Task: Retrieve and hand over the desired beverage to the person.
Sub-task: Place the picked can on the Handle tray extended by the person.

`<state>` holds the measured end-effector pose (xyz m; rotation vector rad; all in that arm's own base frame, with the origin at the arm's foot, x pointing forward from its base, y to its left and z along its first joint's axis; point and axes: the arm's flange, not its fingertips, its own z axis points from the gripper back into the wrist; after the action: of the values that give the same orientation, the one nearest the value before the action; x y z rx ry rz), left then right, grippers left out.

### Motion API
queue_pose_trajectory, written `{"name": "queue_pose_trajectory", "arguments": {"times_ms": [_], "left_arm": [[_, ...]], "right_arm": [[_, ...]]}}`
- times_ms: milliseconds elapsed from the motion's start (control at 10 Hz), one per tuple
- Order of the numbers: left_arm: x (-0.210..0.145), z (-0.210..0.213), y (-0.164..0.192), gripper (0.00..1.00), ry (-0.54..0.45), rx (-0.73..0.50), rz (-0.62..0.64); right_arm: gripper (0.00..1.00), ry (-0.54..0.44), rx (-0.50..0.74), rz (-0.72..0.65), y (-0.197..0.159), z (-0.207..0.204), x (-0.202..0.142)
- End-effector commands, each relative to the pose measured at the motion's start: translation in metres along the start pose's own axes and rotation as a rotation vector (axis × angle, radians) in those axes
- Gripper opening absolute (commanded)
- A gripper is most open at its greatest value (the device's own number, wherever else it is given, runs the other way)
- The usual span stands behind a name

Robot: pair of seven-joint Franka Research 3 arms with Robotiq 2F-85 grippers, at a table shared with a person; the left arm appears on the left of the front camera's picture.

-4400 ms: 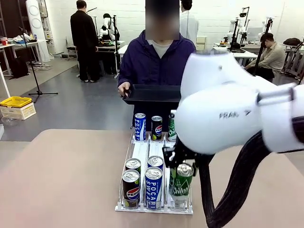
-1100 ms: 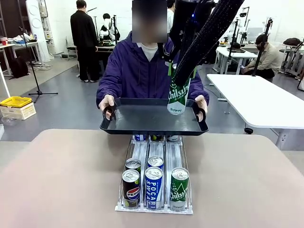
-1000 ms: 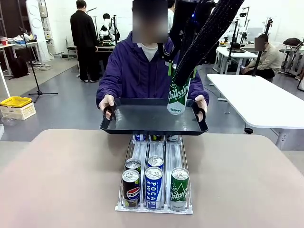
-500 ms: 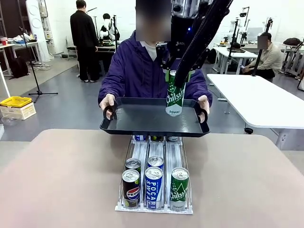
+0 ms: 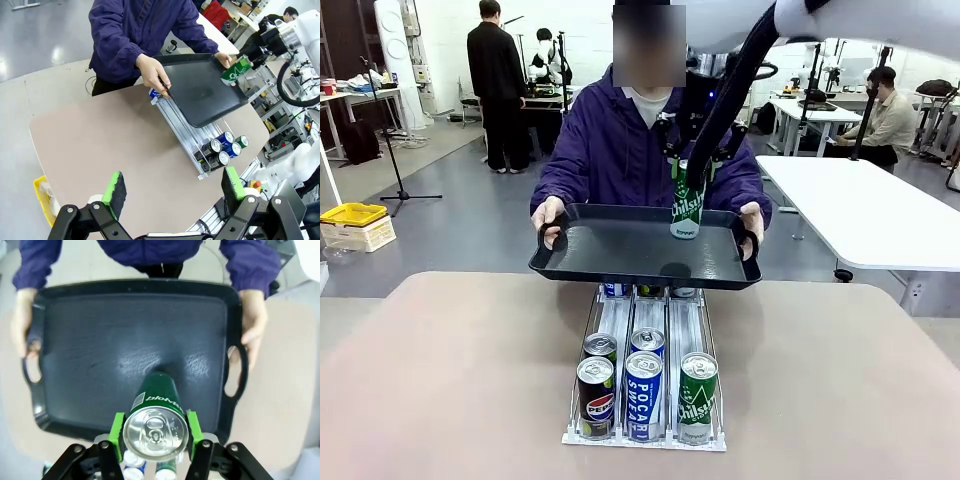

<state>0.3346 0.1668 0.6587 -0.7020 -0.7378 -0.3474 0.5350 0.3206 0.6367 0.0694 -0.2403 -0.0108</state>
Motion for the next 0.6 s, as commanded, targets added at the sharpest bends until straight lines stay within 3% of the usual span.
{"name": "queue_pose_trajectory", "arguments": {"times_ms": [0,500], "left_arm": [[0.0,0.001,0.0,1.0,-0.007,-0.01,-0.018],[0.0,0.001,0.0,1.0,-0.007,-0.01,-0.018]], "right_arm": [[0.58,0.016,0.03,-0.006,0.002,0.002,0.023],[0.58,0.055,-0.001,-0.009,-0.006,-0.023,0.029]]}}
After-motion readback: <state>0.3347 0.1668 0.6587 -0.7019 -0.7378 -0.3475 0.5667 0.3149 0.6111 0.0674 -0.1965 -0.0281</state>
